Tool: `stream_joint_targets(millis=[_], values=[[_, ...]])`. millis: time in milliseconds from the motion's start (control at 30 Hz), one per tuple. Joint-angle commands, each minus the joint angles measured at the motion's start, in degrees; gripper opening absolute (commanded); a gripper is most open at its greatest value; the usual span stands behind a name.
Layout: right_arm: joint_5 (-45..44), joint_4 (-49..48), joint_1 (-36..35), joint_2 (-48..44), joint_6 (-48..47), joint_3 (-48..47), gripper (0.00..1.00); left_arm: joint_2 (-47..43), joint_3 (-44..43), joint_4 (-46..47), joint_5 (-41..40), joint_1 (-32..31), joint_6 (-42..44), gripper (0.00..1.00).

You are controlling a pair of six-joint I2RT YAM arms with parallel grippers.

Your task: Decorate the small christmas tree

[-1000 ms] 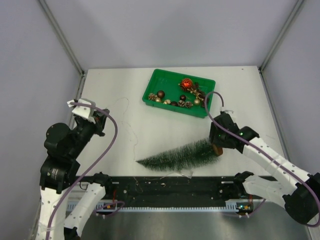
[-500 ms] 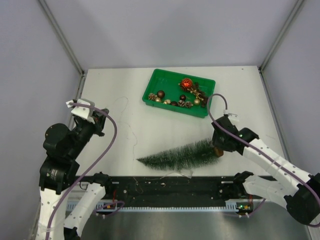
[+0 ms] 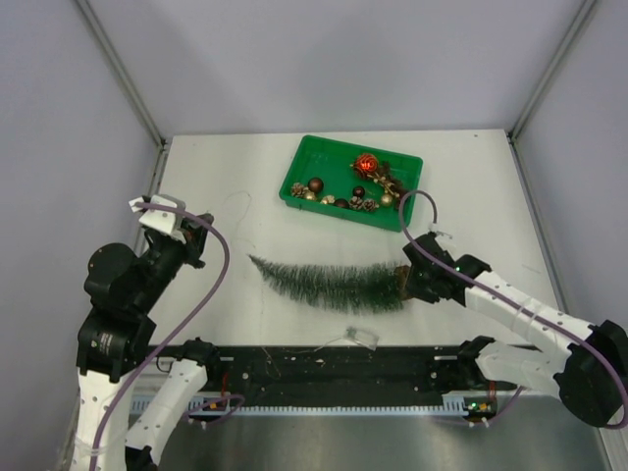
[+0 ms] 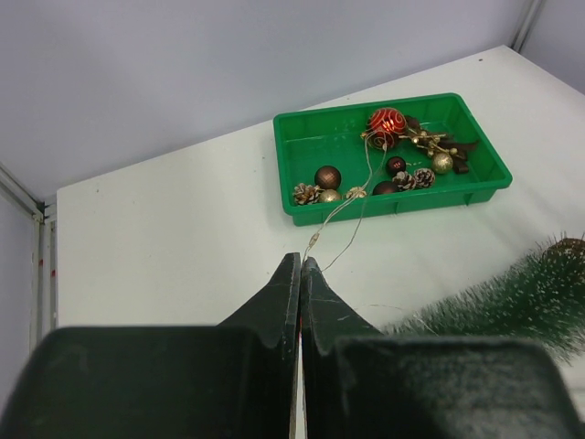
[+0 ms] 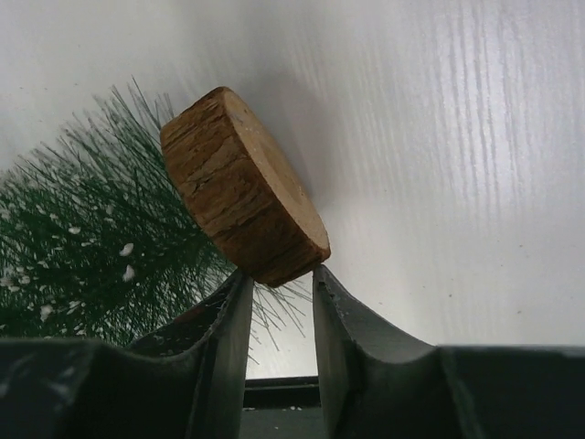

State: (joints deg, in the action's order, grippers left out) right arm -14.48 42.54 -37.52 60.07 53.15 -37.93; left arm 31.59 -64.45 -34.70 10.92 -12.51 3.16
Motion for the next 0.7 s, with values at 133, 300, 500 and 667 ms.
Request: stream_joint_targets(millis=[133, 300, 500, 667], values=[[3.75, -5.72, -0.63, 3.30, 2.49, -5.04, 0.48, -0.92, -1.03, 2.27, -0.02, 0.21, -0.17, 0.00], [2.53, -4.23, -0.63, -0.48, -0.40, -5.92, 0.59, -1.10, -0.94, 2.09, -0.28, 0.21, -0.08, 0.00], [-3.78, -0.89, -0.63, -6.10, -1.38, -5.14, 0.55, -0.57, -0.95, 2.44, -0.11, 0.21, -0.26, 0.00], [-7.84, -0.62, -0.63, -9.18, -2.25, -4.08, 0.52, -0.39, -1.12, 2.53, 0.07, 0.21, -0.43, 0.00]])
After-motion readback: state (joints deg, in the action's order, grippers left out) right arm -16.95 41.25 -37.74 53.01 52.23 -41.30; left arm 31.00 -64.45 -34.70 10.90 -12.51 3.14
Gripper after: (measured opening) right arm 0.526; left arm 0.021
